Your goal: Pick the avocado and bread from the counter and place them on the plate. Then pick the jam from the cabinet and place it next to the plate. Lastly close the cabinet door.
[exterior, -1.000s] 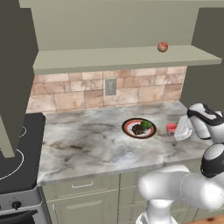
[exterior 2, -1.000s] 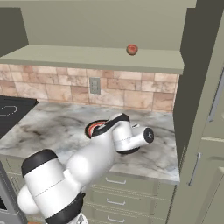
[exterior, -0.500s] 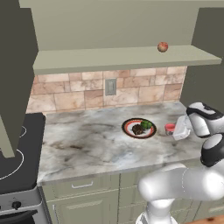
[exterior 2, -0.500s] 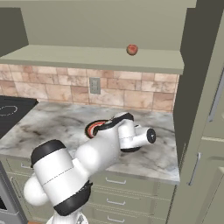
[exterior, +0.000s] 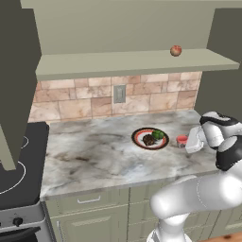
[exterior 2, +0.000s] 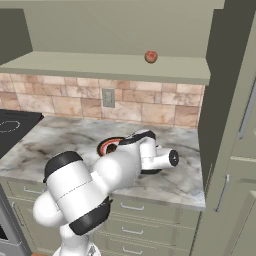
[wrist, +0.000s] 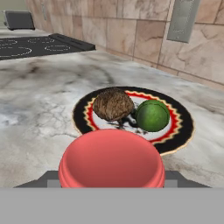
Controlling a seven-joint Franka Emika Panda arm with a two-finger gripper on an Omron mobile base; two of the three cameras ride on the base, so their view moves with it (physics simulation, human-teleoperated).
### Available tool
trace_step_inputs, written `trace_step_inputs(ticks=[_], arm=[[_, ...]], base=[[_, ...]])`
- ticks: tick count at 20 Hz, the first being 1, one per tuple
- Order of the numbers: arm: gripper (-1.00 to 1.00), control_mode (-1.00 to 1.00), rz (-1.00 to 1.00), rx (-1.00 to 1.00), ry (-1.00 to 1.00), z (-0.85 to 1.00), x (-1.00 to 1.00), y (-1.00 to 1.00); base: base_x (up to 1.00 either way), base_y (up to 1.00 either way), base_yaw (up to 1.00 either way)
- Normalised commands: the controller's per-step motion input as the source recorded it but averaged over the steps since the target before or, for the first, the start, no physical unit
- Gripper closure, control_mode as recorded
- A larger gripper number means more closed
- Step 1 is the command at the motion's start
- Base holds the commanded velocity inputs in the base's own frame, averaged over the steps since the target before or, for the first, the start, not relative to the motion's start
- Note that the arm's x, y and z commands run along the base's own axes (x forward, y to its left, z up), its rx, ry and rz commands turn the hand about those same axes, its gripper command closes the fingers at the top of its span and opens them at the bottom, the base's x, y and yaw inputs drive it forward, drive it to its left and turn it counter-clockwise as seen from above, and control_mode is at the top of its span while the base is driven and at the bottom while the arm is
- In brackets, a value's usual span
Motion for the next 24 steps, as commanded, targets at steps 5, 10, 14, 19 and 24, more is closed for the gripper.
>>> trace_step_inputs(ticks=[5, 10, 14, 19, 24], arm=[[1.00, -1.00, 0.01, 0.00, 0.00, -0.18, 0.06, 0.00], [1.00, -1.00, 0.00, 0.00, 0.00, -0.13, 0.05, 0.00], [1.00, -1.00, 0.00, 0.00, 0.00, -0.10, 0.05, 0.00], [1.00, -1.00, 0.00, 0.00, 0.00, -0.11, 0.08, 0.00], [1.00, -1.00, 0.00, 0.00, 0.00, -0.08, 0.08, 0.00]], base=[[0.00, 0.00, 0.00], [0.00, 0.00, 0.00], [0.00, 0.00, 0.00], [0.00, 0.00, 0.00], [0.00, 0.00, 0.00]])
